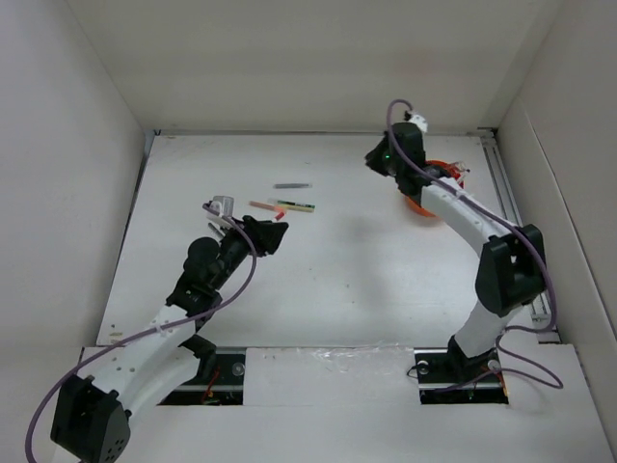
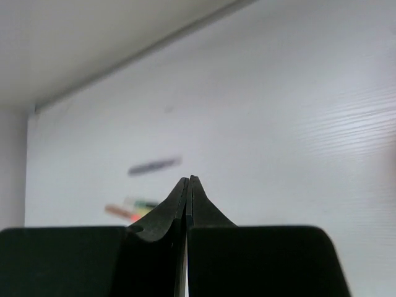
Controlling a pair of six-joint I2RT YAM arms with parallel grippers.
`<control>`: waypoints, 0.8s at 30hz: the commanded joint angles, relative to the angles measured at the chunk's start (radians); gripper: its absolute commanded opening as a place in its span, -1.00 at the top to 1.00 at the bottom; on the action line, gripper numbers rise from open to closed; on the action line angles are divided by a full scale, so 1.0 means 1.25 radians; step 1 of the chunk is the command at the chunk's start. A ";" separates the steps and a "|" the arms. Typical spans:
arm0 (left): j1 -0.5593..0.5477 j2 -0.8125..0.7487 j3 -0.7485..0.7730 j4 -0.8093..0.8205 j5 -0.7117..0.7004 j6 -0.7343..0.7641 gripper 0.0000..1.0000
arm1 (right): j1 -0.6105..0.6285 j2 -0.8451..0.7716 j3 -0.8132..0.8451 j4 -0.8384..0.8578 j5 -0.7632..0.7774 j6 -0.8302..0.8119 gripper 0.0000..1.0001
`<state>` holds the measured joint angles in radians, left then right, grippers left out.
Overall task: Sort the stationery into containers
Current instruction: Move the pen to the center of the board.
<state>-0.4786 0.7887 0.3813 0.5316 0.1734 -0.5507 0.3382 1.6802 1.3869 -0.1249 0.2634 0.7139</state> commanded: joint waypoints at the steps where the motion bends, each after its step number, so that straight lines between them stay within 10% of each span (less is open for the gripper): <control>1: -0.005 -0.032 -0.018 -0.001 -0.068 0.002 -0.02 | 0.093 0.062 0.054 0.036 -0.240 -0.086 1.00; 11: -0.005 -0.199 -0.040 -0.105 -0.250 -0.038 -0.02 | 0.348 0.336 0.317 -0.144 -0.139 -0.189 0.97; 17: -0.005 -0.325 -0.083 -0.105 -0.281 -0.038 -0.12 | 0.384 0.473 0.489 -0.253 -0.017 -0.118 0.09; 24: -0.005 -0.254 -0.056 -0.105 -0.231 -0.038 -0.12 | 0.384 0.568 0.611 -0.355 0.068 -0.013 -0.38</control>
<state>-0.4786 0.4347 0.2909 0.3847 -0.1432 -0.5926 0.8238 2.3611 2.0735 -0.4938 0.2657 0.6247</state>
